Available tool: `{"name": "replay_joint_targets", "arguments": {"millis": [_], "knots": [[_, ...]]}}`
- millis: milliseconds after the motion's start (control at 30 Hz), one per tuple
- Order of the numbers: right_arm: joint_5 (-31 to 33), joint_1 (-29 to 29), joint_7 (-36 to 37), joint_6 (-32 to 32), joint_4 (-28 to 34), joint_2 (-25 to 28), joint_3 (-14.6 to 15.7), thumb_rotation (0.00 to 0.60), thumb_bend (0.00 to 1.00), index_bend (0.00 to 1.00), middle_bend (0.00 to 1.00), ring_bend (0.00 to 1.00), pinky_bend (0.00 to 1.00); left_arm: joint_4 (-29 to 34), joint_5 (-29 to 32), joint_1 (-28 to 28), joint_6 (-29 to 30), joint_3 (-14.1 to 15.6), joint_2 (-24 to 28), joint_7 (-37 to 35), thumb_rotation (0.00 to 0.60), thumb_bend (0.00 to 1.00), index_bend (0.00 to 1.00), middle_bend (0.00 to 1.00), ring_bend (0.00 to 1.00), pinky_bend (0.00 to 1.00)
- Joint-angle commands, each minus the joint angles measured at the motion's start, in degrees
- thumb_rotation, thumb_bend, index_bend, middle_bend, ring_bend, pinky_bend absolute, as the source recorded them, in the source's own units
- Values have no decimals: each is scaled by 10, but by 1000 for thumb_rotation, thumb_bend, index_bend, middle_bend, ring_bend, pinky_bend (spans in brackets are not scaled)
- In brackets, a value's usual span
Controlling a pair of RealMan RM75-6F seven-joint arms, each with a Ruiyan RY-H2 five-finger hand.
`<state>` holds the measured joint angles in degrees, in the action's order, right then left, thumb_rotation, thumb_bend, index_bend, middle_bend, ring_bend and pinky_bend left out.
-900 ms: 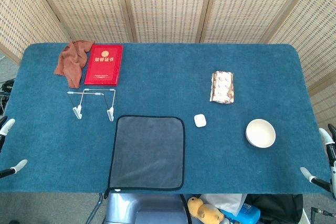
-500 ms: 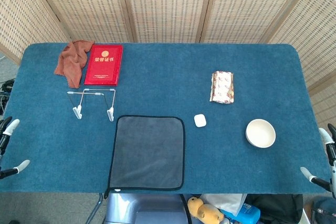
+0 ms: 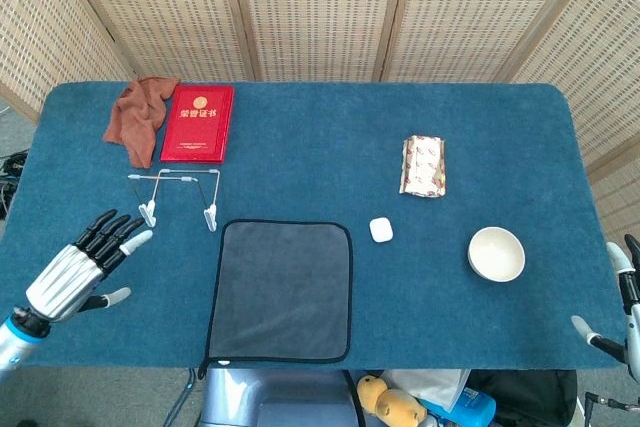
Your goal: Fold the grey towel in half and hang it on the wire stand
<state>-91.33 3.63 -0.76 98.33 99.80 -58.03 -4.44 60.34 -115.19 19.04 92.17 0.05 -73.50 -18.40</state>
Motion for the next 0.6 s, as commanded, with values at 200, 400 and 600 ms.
{"name": "replay_joint_targets", "arguments": {"millis": [200, 400, 600], "knots": [[40, -10, -24, -25, 4, -7, -15, 600, 0, 0, 0, 0, 0, -337, -107, 136, 77, 56, -171, -119, 600, 154, 0, 0, 0, 0], [58, -14, -28, -30, 4, -10, -25, 600, 0, 0, 0, 0, 0, -456, -110, 163, 87, 92, -227, -147, 600, 154, 0, 0, 0, 0], [75, -17, -28, -38, 3, -11, -32, 600, 0, 0, 0, 0, 0, -502, -113, 180, 71, 134, -258, -148, 600, 155, 0, 0, 0, 0]]}}
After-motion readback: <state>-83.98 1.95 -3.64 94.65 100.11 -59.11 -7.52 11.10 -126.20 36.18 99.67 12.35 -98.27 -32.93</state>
